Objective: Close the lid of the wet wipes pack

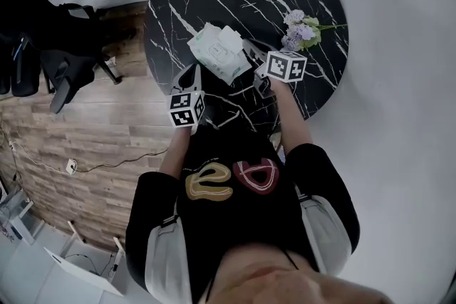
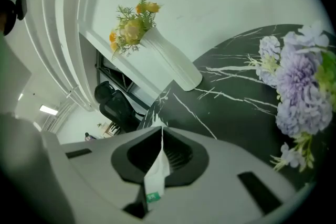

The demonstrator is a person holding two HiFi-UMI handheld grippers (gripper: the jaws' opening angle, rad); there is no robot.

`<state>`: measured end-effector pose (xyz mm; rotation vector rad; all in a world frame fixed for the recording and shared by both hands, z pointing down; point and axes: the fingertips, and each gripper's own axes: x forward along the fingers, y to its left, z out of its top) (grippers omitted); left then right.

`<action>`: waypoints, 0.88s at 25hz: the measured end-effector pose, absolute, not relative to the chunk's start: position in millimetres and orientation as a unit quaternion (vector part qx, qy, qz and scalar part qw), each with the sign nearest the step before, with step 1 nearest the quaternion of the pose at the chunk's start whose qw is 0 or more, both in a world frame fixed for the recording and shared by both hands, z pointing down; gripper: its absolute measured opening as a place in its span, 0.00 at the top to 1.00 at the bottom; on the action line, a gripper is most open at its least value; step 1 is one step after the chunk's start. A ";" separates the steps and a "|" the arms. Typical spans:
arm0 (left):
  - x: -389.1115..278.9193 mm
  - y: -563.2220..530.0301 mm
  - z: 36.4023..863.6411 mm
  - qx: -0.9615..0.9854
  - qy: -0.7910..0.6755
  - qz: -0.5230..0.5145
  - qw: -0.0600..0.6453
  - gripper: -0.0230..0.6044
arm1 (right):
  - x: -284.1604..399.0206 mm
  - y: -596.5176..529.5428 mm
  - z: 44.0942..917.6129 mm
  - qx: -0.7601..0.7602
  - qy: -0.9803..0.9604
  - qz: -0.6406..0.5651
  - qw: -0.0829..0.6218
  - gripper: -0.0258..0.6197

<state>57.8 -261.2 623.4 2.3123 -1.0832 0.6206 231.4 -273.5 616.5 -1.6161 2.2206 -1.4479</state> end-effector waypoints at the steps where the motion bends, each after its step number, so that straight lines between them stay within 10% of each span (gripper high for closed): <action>1: 57.0 -261.5 623.0 0.851 -0.399 0.228 0.254 0.93 | 229.5 -273.2 614.8 -0.519 0.719 -0.462 0.015 0.93; 22: 53.6 -251.8 615.0 0.855 -0.401 0.214 0.250 0.93 | 187.6 -256.7 590.3 -0.488 0.782 -0.386 -0.045 0.93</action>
